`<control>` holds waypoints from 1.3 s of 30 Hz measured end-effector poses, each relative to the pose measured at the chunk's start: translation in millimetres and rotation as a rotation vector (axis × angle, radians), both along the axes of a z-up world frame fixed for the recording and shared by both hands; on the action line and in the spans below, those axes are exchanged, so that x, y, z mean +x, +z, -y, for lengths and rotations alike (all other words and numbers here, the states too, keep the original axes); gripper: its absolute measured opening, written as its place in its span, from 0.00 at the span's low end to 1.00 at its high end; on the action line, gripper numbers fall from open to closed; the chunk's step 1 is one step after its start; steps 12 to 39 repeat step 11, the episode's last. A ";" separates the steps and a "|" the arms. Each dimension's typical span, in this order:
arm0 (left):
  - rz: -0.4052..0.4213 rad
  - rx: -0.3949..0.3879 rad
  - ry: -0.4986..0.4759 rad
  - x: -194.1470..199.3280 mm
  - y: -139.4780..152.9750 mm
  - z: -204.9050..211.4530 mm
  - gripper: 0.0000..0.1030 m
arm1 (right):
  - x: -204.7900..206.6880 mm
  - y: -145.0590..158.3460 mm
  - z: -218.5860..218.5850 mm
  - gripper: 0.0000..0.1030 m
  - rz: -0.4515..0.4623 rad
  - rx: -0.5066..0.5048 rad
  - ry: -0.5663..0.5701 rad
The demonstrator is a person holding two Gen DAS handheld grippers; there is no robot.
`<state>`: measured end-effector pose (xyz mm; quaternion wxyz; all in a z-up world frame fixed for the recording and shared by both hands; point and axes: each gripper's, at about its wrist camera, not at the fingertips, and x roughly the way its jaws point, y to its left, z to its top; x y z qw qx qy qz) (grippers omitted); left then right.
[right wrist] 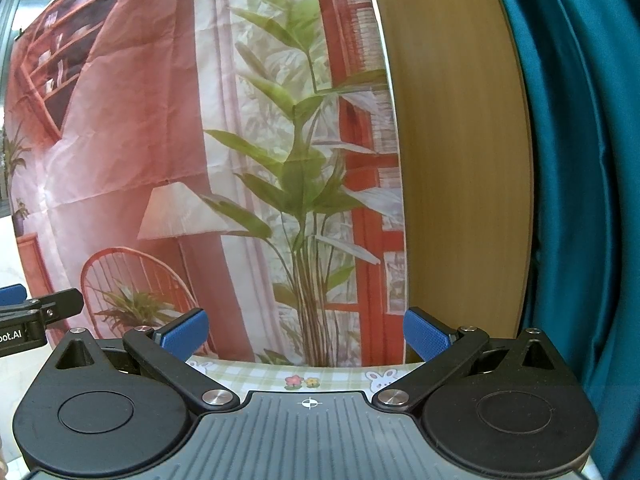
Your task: Organize plates and bowls
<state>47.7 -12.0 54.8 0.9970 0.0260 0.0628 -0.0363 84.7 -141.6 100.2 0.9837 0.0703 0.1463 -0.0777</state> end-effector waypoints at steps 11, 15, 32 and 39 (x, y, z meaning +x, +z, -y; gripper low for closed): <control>-0.006 0.002 -0.011 1.2 -2.2 -2.0 0.90 | 0.7 -2.4 4.0 1.00 -0.006 0.004 -0.007; -0.006 0.002 -0.011 1.2 -2.2 -2.0 0.90 | 0.7 -2.4 4.0 1.00 -0.006 0.004 -0.007; -0.006 0.002 -0.011 1.2 -2.2 -2.0 0.90 | 0.7 -2.4 4.0 1.00 -0.006 0.004 -0.007; -0.006 0.002 -0.011 1.2 -2.2 -2.0 0.90 | 0.7 -2.4 4.0 1.00 -0.006 0.004 -0.007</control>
